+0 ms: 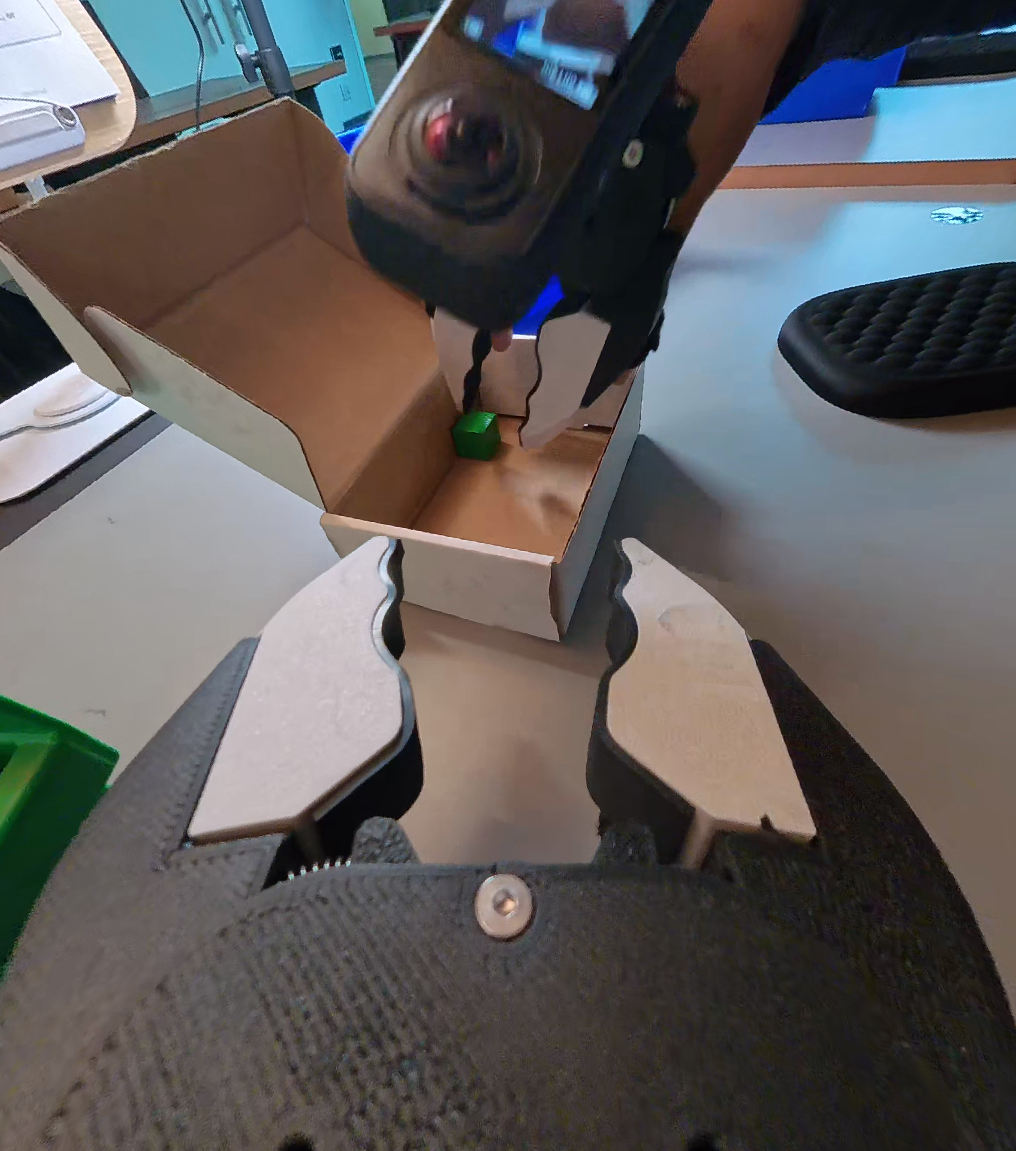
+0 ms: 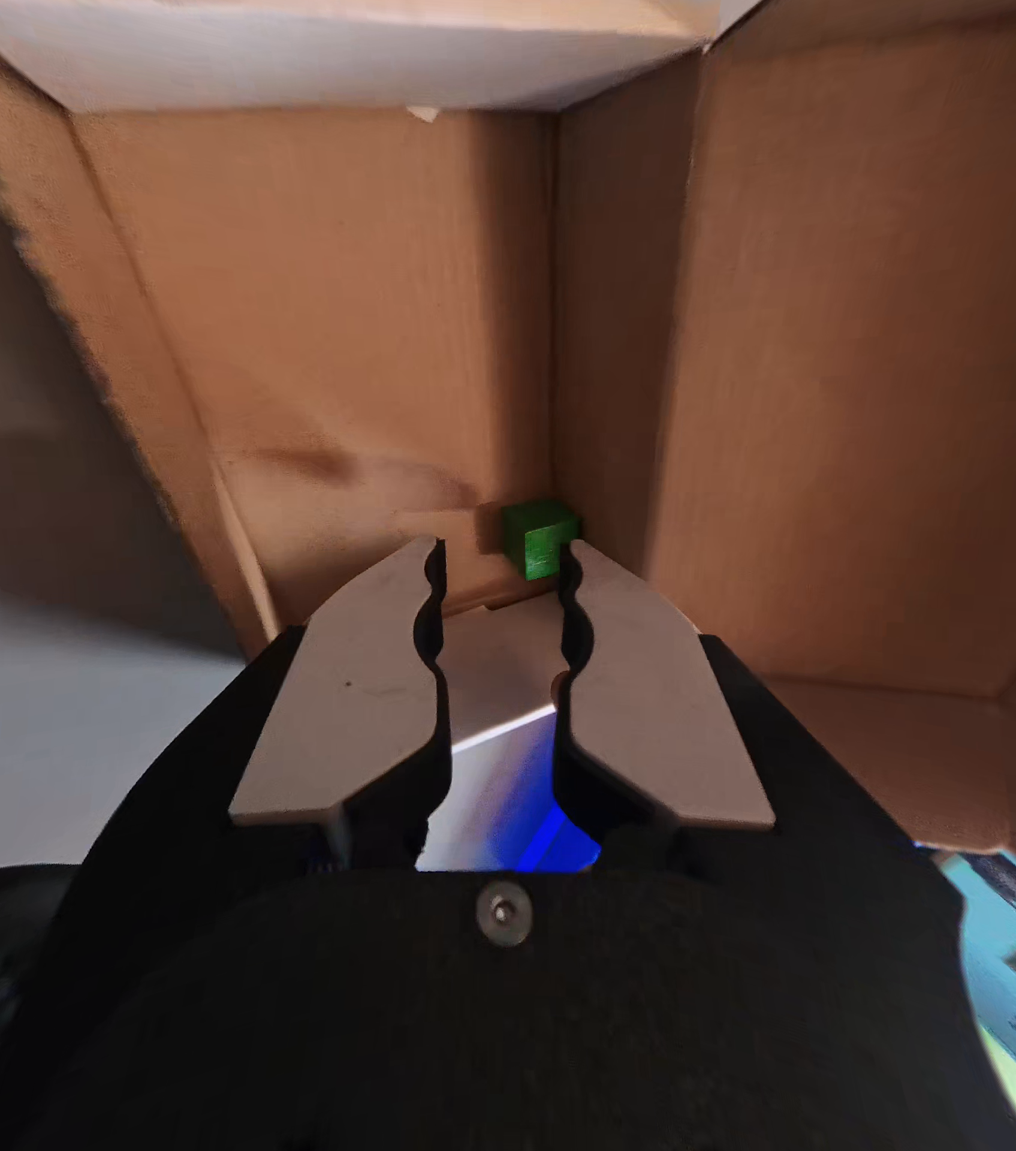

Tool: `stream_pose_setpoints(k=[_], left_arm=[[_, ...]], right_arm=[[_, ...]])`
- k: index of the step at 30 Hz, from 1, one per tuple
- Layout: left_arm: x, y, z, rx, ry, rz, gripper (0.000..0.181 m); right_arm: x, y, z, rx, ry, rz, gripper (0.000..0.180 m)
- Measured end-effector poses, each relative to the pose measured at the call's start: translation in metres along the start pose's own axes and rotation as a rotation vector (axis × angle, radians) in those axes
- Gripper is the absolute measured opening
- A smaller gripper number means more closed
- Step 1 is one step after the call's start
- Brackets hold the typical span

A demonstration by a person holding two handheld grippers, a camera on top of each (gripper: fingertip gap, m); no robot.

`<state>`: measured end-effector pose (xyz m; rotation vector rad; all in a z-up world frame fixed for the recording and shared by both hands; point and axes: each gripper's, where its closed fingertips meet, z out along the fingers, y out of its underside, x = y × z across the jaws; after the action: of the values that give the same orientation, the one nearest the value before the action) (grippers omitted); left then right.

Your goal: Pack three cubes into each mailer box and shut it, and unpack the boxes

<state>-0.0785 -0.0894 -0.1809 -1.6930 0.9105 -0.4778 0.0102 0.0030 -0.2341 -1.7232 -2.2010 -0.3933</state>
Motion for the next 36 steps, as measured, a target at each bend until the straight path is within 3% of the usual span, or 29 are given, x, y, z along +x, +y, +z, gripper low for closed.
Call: stream_pose_setpoints(k=[6,13,23,29,36], left_arm=[[0.002,-0.001,0.0,0.003,0.01,-0.003,0.062],[0.003,-0.001,-0.001,0.005,0.017,-0.003,0.062],[0.002,-0.002,-0.001,0.006,0.015,0.002,0.062],[0.002,-0.002,-0.002,0.006,0.014,0.005,0.062],[0.003,-0.001,-0.002,0.004,0.022,0.005,0.062]], right_arm=[[0.013,0.009,0.017,-0.085,0.056,-0.002,0.031],[0.006,-0.003,0.014,-0.013,0.019,0.009,0.007],[0.007,0.004,0.012,-0.067,-0.029,-0.105,0.035],[-0.001,0.003,0.021,-0.052,-0.114,-0.095,0.023],[-0.007,-0.002,0.018,-0.018,-0.162,-0.08,0.031]])
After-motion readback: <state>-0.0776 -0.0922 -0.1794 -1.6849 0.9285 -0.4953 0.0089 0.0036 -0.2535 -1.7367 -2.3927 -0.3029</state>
